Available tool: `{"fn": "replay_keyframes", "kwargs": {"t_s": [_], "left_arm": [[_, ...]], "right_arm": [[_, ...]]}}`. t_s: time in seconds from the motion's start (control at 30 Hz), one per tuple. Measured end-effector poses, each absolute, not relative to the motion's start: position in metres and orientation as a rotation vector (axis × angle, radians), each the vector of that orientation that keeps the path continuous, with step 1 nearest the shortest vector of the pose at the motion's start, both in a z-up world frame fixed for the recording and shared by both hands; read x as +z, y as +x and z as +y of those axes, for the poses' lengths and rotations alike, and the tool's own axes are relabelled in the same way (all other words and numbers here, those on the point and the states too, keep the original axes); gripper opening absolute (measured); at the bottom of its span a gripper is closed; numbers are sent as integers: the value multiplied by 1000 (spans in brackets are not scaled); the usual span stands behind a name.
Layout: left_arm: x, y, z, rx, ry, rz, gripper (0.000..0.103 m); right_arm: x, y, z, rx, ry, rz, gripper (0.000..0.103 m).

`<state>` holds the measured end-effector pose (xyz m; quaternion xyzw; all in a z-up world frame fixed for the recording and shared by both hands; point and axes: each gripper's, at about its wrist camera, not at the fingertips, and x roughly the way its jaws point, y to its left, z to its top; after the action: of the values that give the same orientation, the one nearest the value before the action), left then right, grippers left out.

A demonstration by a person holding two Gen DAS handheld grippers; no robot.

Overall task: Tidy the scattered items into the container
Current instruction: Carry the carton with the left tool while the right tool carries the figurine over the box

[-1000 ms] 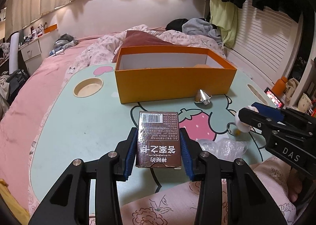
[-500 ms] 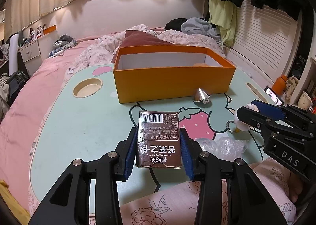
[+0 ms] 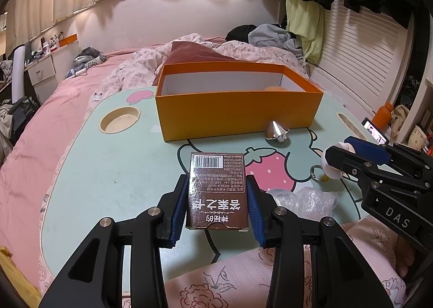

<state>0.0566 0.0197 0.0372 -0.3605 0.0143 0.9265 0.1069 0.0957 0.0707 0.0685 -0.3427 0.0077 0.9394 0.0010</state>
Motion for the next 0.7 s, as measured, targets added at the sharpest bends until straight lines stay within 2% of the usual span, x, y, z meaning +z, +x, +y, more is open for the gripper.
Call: {"fn": "replay_keyframes", "kwargs": {"t_s": [0.37,0.7], "left_arm": [[54,44,17,2705,-1031,11,42],[130,-35,20,2652,-966,-20,42]], "right_arm": [[79,89,75,2958,-1075,23,34],[158,33,106,3050,-942,159,34]]}}
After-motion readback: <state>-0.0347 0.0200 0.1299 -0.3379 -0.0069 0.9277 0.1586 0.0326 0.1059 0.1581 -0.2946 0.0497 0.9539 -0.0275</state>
